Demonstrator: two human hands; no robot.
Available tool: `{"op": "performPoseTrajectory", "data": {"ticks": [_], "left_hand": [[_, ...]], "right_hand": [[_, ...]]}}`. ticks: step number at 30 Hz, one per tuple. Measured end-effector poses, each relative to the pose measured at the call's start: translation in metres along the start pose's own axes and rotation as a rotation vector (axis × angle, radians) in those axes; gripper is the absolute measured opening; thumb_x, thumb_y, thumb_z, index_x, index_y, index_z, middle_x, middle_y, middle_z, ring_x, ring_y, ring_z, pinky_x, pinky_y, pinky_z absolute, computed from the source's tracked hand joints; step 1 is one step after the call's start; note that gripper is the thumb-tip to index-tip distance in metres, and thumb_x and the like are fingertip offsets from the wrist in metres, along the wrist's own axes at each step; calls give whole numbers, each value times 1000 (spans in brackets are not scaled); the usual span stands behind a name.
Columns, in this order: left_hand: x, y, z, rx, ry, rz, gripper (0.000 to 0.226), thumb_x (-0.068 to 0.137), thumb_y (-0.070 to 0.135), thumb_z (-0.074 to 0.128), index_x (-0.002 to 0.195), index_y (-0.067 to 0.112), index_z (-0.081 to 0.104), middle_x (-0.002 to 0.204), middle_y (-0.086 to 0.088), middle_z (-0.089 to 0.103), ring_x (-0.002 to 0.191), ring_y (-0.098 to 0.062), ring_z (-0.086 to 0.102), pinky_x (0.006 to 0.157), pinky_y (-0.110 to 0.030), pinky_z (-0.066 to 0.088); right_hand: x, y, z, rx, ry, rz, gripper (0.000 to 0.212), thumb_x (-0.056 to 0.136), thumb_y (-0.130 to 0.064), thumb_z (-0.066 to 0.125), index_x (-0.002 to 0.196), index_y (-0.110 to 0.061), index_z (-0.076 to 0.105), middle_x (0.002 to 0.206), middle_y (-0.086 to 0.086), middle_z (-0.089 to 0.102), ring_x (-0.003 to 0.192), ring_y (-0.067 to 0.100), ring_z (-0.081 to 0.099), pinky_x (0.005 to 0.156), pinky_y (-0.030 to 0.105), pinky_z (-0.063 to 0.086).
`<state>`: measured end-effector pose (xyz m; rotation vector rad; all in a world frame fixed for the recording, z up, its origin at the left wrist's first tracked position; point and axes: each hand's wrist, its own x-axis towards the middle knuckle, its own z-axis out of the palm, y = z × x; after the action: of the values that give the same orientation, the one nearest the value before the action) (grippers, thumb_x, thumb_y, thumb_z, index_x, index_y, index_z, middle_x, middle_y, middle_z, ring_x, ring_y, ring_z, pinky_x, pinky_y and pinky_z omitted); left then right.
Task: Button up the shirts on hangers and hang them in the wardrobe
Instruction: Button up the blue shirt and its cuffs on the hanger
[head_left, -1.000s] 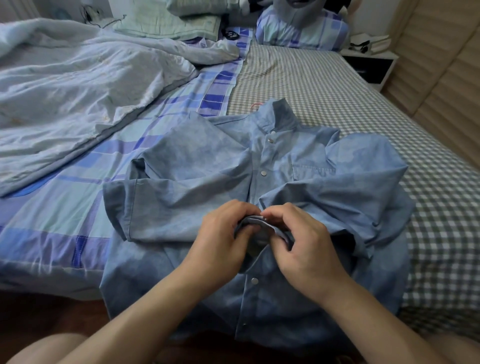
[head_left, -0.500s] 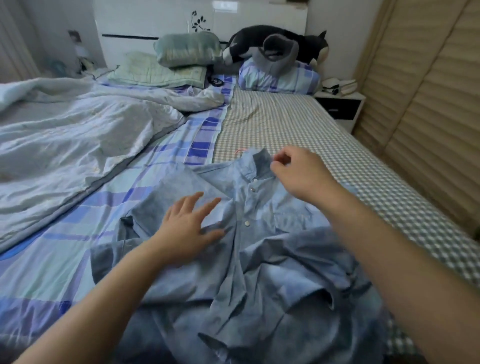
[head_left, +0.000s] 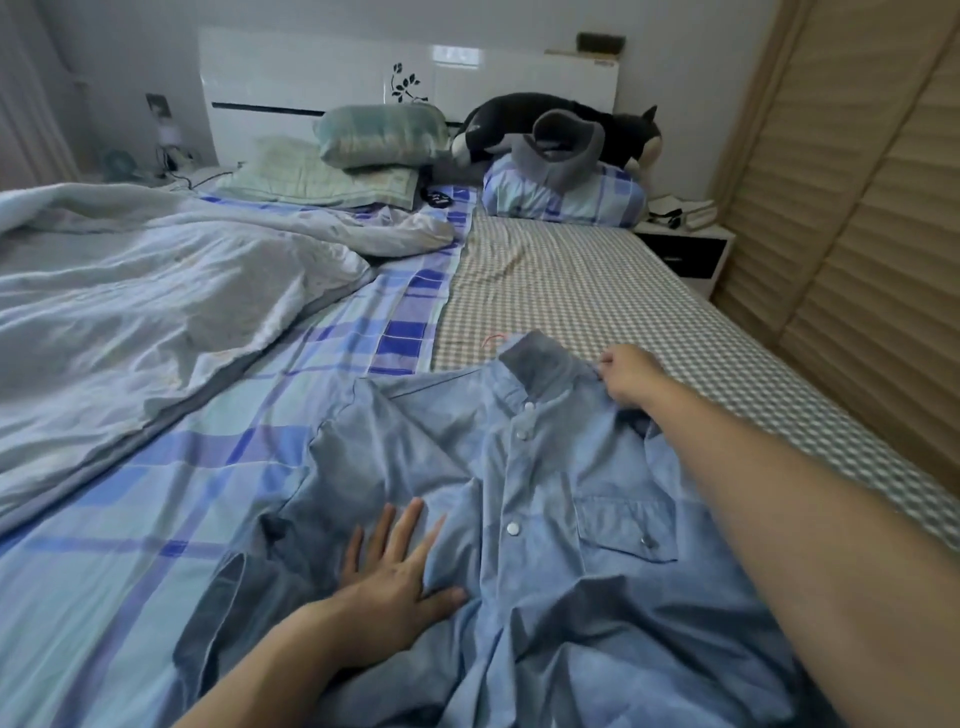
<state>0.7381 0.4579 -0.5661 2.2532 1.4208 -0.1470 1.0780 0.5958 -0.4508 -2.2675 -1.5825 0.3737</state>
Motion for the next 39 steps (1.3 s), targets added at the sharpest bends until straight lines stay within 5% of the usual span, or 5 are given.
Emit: {"op": "performPoseTrajectory", "data": {"ticks": [9, 17, 21, 33, 39], "left_hand": [[-39, 25, -27, -17, 113, -44, 111, 69, 100, 11, 162, 39, 5, 171, 7, -8, 157, -19, -11, 125, -47, -3], [-128, 58, -96, -1047, 745, 142, 21, 94, 34, 68, 114, 40, 64, 115, 8, 69, 106, -7, 66, 103, -45, 52], [-172, 85, -74, -1307, 711, 241, 64, 69, 52, 84, 126, 36, 60, 111, 5, 67, 104, -14, 70, 88, -39, 58], [-185, 76, 62, -526, 825, 214, 10, 87, 40, 66, 91, 32, 62, 89, 13, 53, 77, -7, 60, 68, -27, 51], [-192, 88, 80, -117, 827, 319, 22, 94, 46, 58, 90, 29, 71, 81, 9, 48, 75, -17, 55, 63, -37, 50]], "right_hand": [[-89, 21, -27, 49, -157, -123, 7, 100, -10, 50, 94, -11, 47, 90, 6, 54, 82, 23, 50, 67, 35, 40], [-201, 14, -65, 202, 290, -506, 37, 88, 1, 56, 113, -26, 60, 98, -5, 69, 85, 17, 62, 72, 36, 50], [-249, 46, -39, 74, 262, -515, 55, 77, 10, 59, 123, -20, 67, 110, 0, 68, 100, 17, 61, 87, 33, 47], [-382, 23, 77, -20, 289, -449, 100, 72, -30, 85, 155, -17, 30, 157, 10, 27, 142, 30, 28, 115, 44, 31], [-362, 18, 58, 341, 413, -273, 78, 78, 22, 57, 148, -12, 45, 154, 3, 21, 134, 19, 40, 103, 27, 42]]}}
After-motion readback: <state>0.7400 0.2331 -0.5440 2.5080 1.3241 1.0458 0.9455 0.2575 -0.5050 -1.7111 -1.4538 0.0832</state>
